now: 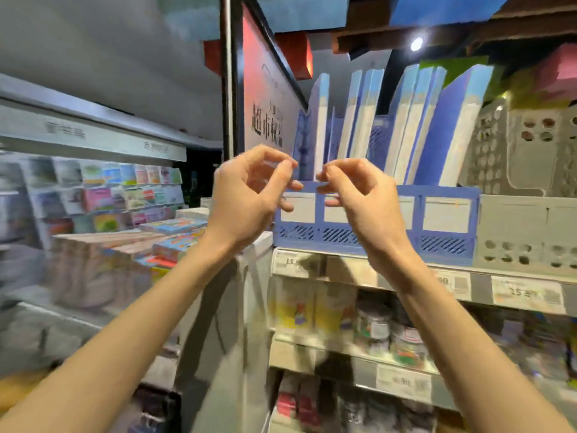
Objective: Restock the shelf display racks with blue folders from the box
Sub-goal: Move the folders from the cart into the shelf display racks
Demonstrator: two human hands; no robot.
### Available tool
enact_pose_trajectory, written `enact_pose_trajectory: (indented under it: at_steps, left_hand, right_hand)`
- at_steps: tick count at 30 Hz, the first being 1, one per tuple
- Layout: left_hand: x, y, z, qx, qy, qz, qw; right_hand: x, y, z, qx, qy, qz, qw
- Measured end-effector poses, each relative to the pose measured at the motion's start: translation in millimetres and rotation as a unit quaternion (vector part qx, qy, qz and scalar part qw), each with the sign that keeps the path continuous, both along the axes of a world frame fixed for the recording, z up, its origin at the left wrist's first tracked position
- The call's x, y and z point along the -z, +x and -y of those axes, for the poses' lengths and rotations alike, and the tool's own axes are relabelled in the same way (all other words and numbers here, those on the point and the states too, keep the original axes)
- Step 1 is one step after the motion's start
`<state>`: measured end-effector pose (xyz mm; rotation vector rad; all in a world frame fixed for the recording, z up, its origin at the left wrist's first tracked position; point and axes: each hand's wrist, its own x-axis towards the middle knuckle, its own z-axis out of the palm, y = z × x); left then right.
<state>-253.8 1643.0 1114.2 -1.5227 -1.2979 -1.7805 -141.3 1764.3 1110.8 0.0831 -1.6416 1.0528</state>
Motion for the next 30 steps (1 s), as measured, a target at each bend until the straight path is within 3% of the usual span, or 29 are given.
enact_pose_trajectory:
  at_steps: [8,17,24,30]
  left_hand:
    - [56,-45,113,-0.127,-0.016,0.090,0.988]
    - [90,-105,224,-0.209,0.009,0.132,0.969]
    - [132,-189,313,-0.220,-0.022,0.121,0.968]
    - [191,-269,421,-0.258,-0.056,0.219,0.939]
  right_hand:
    - [52,-69,89,-0.180,-0.065,0.025,0.981]
    - [58,-111,201,-0.254,-0.008,-0.001,0.967]
    - [114,-212,314,-0.261,-0.020,0.082,0.962]
    - [173,-307,412,-0.239,-0.071,0.133,0.959]
